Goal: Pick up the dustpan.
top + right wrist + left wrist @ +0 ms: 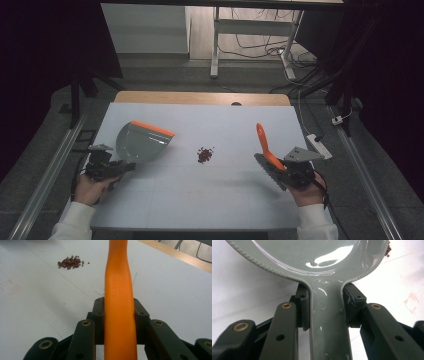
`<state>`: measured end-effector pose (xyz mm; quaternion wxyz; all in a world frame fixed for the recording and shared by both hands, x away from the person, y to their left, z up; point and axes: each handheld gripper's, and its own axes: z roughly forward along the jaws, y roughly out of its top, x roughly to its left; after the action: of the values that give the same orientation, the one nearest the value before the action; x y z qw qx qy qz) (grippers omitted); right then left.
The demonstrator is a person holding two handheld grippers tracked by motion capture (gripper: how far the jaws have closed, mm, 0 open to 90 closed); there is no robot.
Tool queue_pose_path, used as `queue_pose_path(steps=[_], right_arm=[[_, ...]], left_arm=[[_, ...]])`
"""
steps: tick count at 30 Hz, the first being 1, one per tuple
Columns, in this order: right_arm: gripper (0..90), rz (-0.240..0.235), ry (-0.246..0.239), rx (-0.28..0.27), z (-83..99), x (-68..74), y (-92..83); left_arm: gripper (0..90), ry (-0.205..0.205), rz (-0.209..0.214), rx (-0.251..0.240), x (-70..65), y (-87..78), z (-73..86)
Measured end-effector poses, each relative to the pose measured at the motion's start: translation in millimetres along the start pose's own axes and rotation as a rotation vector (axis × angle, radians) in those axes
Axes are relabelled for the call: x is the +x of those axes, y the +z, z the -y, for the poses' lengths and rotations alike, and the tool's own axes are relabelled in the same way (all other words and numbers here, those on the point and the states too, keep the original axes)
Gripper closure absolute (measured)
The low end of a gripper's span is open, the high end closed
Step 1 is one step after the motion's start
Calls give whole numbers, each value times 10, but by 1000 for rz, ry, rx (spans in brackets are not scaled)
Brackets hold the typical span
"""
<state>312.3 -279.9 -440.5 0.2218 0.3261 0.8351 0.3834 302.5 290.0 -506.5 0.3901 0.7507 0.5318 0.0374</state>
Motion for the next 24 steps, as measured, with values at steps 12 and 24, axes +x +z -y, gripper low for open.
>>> queue_pose_path(steps=[12, 24], right_arm=[[701, -15, 35, -34, -34, -41, 23], [701, -36, 53, -54, -192, -49, 163]], left_arm=[[620, 116, 63, -23, -134, -52, -13], [620, 197, 146, -14, -217, -92, 7]])
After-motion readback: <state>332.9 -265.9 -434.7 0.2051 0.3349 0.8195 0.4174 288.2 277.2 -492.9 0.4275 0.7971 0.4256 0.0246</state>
